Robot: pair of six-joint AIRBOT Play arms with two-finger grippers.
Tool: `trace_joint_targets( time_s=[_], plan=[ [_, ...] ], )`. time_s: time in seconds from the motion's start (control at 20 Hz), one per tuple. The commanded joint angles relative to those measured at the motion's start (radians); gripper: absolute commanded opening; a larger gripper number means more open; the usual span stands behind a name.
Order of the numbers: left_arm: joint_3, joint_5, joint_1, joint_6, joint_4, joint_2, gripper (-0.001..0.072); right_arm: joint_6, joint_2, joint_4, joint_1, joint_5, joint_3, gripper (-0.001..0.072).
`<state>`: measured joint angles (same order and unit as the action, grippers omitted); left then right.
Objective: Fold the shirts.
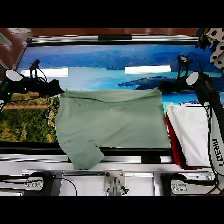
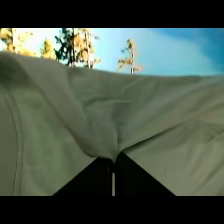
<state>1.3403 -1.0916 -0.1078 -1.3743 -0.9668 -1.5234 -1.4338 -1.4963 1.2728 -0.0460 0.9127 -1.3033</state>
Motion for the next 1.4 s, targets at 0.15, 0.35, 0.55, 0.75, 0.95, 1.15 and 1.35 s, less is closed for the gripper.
trace_joint_targets(
  time_s=[0.15, 0.35, 0.55, 0.75, 0.95, 1.15, 1.35],
  plan=[
    [-0.075, -0.248, -0.018, -0.011, -0.051, 0.006, 0.0030, -0.089, -0.044, 0.030, -0.008, 0.276, 0.001, 0.0072],
    [-0.121, -0.248, -0.018, -0.011, -0.068, 0.006, 0.0030, -0.124, -0.065, 0.122, -0.008, 0.304, 0.001, 0.0072],
    [-0.138, -0.245, -0.018, -0.011, -0.142, 0.001, 0.0030, -0.116, -0.065, 0.176, -0.010, 0.291, 0.001, 0.0072],
    [-0.138, -0.235, -0.013, -0.012, -0.162, -0.019, 0.0030, -0.097, -0.066, 0.204, -0.010, 0.268, 0.001, 0.0072],
    [-0.138, -0.218, 0.005, -0.037, -0.159, -0.047, 0.0030, -0.097, -0.065, 0.203, -0.010, 0.277, 0.001, 0.0073],
    [-0.124, -0.267, 0.000, -0.036, -0.140, -0.047, 0.0288, -0.029, -0.064, 0.173, -0.010, 0.360, 0.001, 0.0476],
    [-0.101, -0.413, -0.042, -0.034, -0.129, -0.003, 0.0545, 0.066, -0.027, 0.179, -0.016, 0.546, 0.001, 0.0476]
  ],
)
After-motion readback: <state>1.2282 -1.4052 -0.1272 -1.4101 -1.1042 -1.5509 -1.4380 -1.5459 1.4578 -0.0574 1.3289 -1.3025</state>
